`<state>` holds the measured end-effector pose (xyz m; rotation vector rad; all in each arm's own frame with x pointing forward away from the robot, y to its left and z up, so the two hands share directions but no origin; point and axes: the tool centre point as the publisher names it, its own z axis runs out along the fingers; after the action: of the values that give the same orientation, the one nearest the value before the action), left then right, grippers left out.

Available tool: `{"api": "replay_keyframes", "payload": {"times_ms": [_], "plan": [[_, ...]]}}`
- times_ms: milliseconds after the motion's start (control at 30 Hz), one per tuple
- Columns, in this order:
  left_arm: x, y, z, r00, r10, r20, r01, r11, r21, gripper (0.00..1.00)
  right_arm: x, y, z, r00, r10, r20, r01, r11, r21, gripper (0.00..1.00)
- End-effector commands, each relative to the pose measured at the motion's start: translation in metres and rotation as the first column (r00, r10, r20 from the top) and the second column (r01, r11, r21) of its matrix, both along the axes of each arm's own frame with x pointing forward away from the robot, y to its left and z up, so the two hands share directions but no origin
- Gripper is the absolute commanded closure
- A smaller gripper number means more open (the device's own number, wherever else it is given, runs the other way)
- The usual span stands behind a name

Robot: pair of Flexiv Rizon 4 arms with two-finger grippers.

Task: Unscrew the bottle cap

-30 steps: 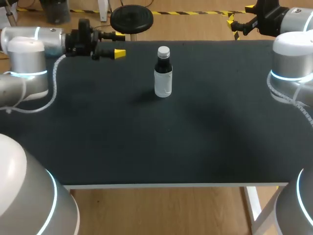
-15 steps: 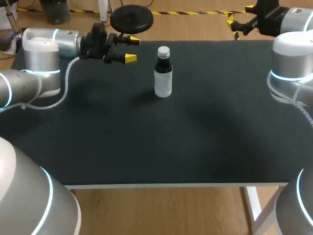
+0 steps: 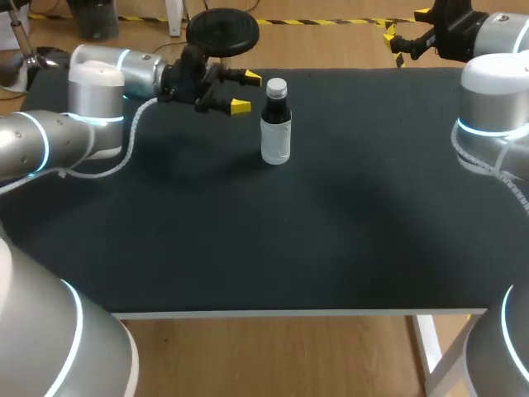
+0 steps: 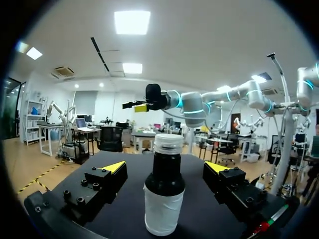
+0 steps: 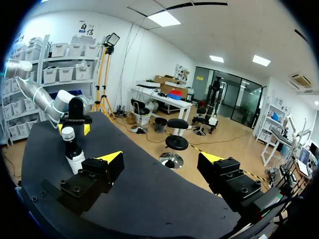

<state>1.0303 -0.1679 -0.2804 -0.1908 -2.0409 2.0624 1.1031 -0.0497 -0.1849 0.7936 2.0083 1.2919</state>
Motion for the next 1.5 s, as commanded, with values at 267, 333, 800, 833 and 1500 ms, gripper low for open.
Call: {"api": "replay_keyframes", "payload": {"times_ms": [267, 333, 800, 833, 1500], "plan": [[0.003, -0.022, -0.007, 0.984, -0.176, 0.007, 0.176, 0.984, 0.014, 0.00, 0.000, 0.000, 0.000, 1.000, 0.001, 0.000, -0.001, 1.000, 0.000, 0.00], [0.002, -0.024, -0.007, 0.983, -0.181, 0.009, 0.181, 0.983, 0.015, 0.00, 0.000, 0.000, 0.000, 1.000, 0.001, 0.000, -0.001, 1.000, 0.000, 0.00], [-0.001, -0.040, -0.008, 0.973, -0.230, 0.015, 0.230, 0.973, -0.008, 0.00, 0.000, 0.000, 0.000, 1.000, 0.001, 0.000, -0.001, 1.000, 0.000, 0.00], [-0.001, -0.041, -0.009, 0.972, -0.235, 0.015, 0.235, 0.972, -0.007, 0.00, 0.000, 0.000, 0.000, 1.000, 0.001, 0.000, -0.001, 1.000, 0.000, 0.00], [-0.005, -0.056, -0.008, 0.957, -0.289, 0.027, 0.289, 0.957, 0.013, 0.00, 0.000, 0.000, 0.000, 1.000, 0.001, 0.000, -0.001, 1.000, 0.000, 0.00]]}}
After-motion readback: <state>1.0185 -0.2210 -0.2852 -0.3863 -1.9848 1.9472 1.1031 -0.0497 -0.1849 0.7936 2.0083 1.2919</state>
